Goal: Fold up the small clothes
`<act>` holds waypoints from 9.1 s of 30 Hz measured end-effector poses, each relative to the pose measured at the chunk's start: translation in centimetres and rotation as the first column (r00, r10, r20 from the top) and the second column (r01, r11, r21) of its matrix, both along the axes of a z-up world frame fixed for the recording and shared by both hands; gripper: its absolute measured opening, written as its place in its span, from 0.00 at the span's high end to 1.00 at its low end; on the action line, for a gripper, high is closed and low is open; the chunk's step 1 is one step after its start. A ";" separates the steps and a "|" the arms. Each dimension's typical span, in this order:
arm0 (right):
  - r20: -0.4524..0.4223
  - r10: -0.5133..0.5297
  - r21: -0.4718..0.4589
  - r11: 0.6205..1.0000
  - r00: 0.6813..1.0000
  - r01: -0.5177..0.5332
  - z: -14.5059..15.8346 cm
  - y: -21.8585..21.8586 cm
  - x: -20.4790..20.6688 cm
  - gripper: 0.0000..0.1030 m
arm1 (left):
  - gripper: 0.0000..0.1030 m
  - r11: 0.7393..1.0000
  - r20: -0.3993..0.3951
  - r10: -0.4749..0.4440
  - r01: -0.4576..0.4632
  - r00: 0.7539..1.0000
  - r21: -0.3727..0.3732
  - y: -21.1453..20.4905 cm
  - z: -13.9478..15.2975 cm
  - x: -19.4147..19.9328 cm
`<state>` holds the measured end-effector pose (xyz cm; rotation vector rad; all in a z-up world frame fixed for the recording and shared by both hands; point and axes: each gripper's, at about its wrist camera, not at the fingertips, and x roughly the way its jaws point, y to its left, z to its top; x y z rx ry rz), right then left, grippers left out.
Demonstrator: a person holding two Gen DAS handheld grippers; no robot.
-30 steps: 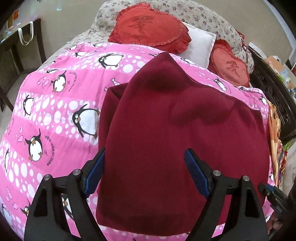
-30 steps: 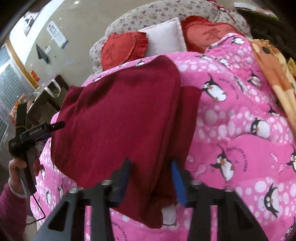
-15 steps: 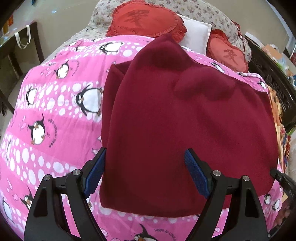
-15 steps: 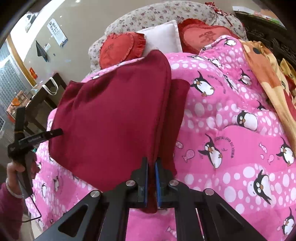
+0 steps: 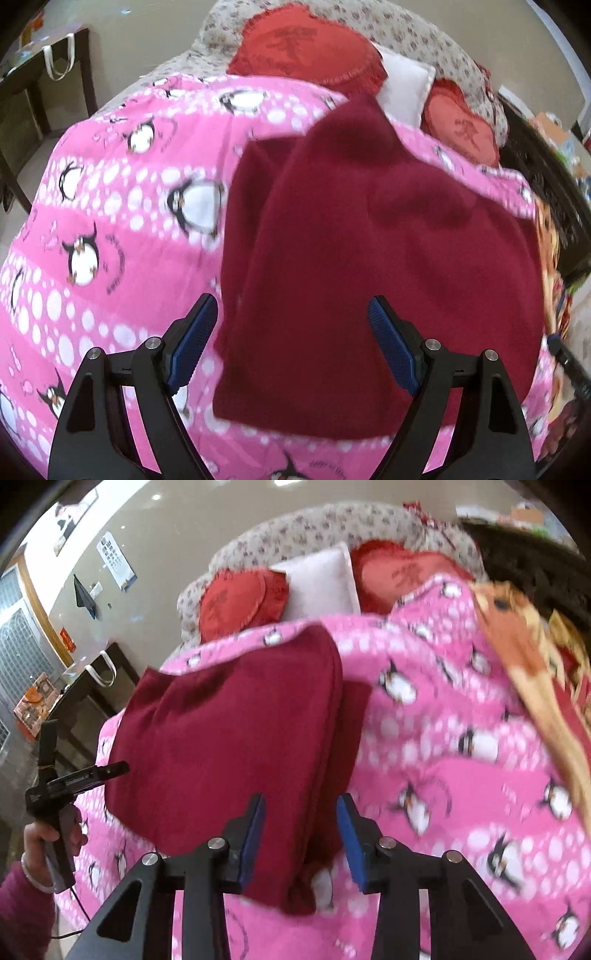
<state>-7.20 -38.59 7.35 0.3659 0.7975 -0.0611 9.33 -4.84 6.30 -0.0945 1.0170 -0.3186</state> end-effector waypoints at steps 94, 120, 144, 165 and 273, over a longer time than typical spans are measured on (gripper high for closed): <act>0.124 0.037 0.274 0.959 0.992 -0.070 -1.9 -2.1 3.3 0.83 | 0.79 0.950 -0.039 -0.108 0.092 0.993 -0.299 1.5 -0.5 2.3; -0.130 0.064 0.250 0.968 0.989 -0.030 -4.6 1.5 -8.5 0.79 | 0.75 0.985 -0.119 -0.119 0.102 0.986 -0.136 5.2 -1.7 -13.7; -0.081 0.080 -0.025 0.996 0.993 -0.083 -2.5 6.1 -2.1 0.70 | 0.46 0.999 -0.029 0.043 -0.043 0.999 -0.020 0.9 -0.7 -7.4; -0.050 0.052 0.020 0.999 0.997 -0.051 -2.3 5.0 -3.8 0.63 | 0.46 0.996 -0.034 0.088 -0.088 0.996 -0.011 2.0 -2.5 -7.0; -0.115 0.539 0.085 0.842 0.834 -0.532 0.8 24.4 9.0 0.81 | 0.67 0.935 -0.007 -0.189 0.178 0.982 -0.308 4.3 2.8 -18.2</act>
